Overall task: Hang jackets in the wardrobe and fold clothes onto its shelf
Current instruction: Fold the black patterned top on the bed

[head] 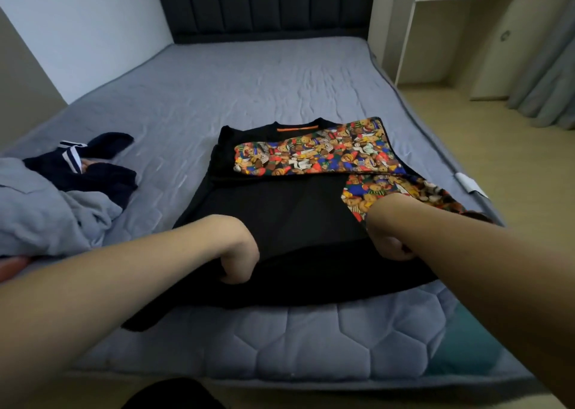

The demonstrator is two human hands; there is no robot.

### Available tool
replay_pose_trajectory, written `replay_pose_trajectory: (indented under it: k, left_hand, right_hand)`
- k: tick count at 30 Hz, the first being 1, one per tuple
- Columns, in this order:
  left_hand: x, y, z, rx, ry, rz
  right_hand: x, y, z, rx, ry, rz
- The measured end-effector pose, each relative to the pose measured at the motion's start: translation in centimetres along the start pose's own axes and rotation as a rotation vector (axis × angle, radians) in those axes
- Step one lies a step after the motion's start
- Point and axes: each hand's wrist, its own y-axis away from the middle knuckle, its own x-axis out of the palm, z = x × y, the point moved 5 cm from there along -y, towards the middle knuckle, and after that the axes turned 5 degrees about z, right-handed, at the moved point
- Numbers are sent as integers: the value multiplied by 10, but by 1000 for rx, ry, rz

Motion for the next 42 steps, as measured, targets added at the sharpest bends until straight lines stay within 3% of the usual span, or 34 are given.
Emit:
replay_pose_trajectory:
  k: [3,8,14,20,25,30,38,42]
  left_hand:
    - [-15,8,27,-60,141,11]
    - [-66,7,79,-322,118,-539]
    - [-105,-9,122,-504,200,-774]
    - [-169,-28,176,-586,194,-806]
    - [-230,-70,234,-680,175,-837]
    - [-277,-158,276,-741,345,-926]
    - [-249,-318,286,-675,835,-1165]
    - [-254,-324,292,-664,821,-1139]
  right_hand:
    - [-4,6,-15,76,-1,-15]
    - [-22,-13,-53,243,-275,-144]
    - [-64,-19,-106,369,-426,-505]
    - [-119,-48,-158,368,-490,-701]
    - [-184,-107,-203,433,-437,-711]
    - [-232,-195,-231,505,-495,-882]
    - [-186,-348,-207,487,-884,-1094]
    - [-191,-361,-217,482,-913,-1026]
